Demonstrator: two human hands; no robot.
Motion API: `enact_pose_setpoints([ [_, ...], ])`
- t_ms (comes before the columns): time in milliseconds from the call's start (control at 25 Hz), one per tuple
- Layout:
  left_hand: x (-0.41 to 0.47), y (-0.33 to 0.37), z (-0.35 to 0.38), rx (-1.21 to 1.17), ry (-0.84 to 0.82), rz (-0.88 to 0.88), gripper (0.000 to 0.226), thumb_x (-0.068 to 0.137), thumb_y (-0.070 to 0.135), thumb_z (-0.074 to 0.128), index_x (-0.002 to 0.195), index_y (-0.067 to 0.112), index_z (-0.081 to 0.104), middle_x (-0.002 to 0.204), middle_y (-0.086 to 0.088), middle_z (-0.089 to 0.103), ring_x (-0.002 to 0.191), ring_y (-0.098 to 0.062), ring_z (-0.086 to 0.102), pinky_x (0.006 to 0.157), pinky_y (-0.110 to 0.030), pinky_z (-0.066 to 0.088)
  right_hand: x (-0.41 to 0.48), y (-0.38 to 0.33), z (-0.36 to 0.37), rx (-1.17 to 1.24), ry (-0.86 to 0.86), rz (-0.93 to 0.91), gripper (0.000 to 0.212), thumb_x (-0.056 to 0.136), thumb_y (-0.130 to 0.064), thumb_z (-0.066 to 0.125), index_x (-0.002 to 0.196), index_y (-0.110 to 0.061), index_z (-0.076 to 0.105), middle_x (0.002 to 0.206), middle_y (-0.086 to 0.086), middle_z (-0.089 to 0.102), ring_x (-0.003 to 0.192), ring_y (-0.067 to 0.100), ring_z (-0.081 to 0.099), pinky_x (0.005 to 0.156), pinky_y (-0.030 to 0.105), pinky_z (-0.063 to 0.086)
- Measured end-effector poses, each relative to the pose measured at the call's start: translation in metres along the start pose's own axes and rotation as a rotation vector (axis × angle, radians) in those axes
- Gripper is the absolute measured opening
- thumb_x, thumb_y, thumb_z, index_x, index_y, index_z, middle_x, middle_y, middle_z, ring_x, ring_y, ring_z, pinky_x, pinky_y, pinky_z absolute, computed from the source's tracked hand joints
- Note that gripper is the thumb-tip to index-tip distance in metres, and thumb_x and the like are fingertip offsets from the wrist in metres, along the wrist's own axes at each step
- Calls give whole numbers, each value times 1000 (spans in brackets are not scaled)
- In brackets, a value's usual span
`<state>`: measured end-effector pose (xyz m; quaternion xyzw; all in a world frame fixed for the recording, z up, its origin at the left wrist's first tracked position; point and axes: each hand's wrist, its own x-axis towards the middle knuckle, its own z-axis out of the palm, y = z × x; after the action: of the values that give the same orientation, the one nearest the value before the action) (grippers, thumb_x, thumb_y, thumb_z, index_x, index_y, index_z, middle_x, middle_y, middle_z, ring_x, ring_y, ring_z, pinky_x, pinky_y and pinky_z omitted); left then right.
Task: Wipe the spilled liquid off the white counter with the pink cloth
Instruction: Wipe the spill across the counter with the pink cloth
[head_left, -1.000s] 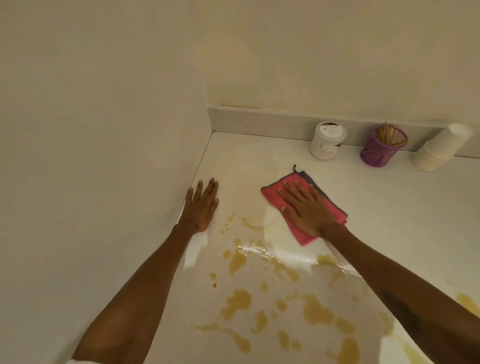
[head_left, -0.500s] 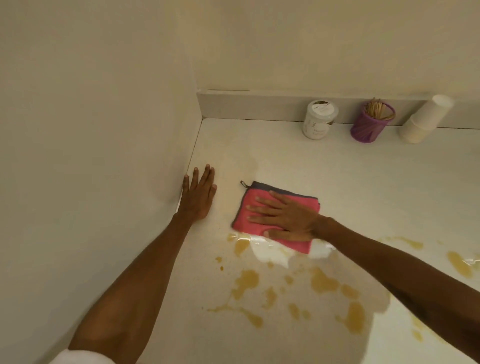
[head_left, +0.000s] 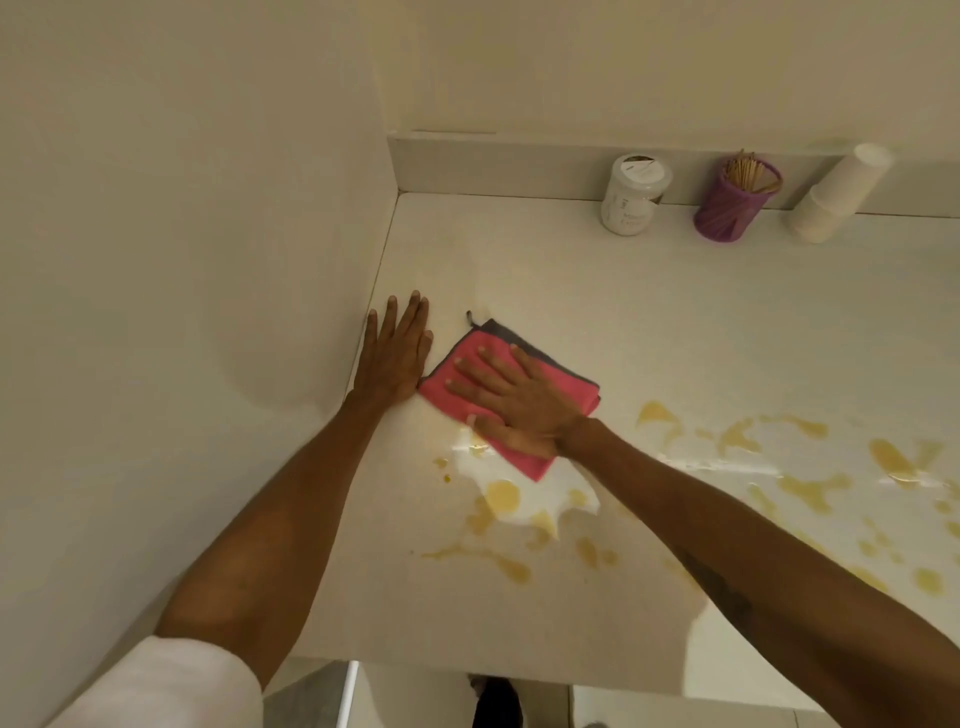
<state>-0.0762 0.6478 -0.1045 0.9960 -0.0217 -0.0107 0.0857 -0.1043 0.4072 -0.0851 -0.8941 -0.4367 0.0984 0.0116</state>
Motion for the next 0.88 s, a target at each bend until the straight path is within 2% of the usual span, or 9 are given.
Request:
enact_pose_setpoints([
  [120, -28, 1, -1, 1, -24, -5, 55, 106, 33, 19, 157, 16, 8, 167, 0, 5, 154, -28, 1, 123, -49, -1, -25, -27, 7, -52, -3, -177, 59, 105, -57, 11, 160, -37, 5, 170, -1, 5, 156, 26, -10, 125, 55, -6],
  [280, -60, 12, -2, -14, -10, -61, 55, 106, 33, 20, 157, 17, 7, 167, 0, 5, 154, -27, 1, 124, -47, -1, -84, 1, 11, -31, -31, -343, 57, 107, -51, 20, 161, -36, 9, 170, -8, 1, 156, 18, -12, 125, 52, -5],
  [400, -85, 20, 0, -3, -9, -59, 55, 106, 32, 19, 158, 18, 7, 167, 1, 5, 154, -26, 1, 125, -46, 0, -90, 31, 8, -43, -63, -219, 57, 106, -52, 14, 160, -38, 2, 169, -9, -6, 155, 16, -16, 125, 51, -6],
  [480, -98, 21, 2, 3, 0, -41, 55, 106, 32, 19, 158, 18, 7, 167, 1, 4, 154, -26, 0, 125, -46, 1, -73, 19, 6, -38, -27, -54, 57, 105, -54, 8, 159, -39, -3, 169, -6, -8, 155, 20, -17, 124, 56, -3],
  [560, -98, 19, 1, -18, -12, -21, 55, 106, 32, 18, 158, 18, 6, 167, 0, 3, 154, -26, -1, 125, -45, -1, -57, -11, 10, -11, 21, 37, 58, 105, -56, 8, 160, -38, 1, 170, -3, -1, 156, 25, -13, 124, 58, -2],
  [760, -104, 19, 3, -39, -12, -13, 55, 106, 33, 15, 157, 17, 6, 167, -1, 3, 154, -25, -1, 125, -45, -2, -82, -86, 33, -59, 76, -225, 55, 107, -50, 13, 160, -34, 15, 169, -2, 13, 157, 26, -2, 125, 58, 2],
  [880, -119, 27, 2, -51, -7, -13, 54, 106, 32, 16, 157, 18, 5, 167, 0, 3, 154, -23, -2, 125, -44, -2, -128, -83, 35, -59, 22, -365, 56, 106, -51, 20, 159, -34, 18, 169, -3, 15, 157, 23, -1, 126, 56, 3],
])
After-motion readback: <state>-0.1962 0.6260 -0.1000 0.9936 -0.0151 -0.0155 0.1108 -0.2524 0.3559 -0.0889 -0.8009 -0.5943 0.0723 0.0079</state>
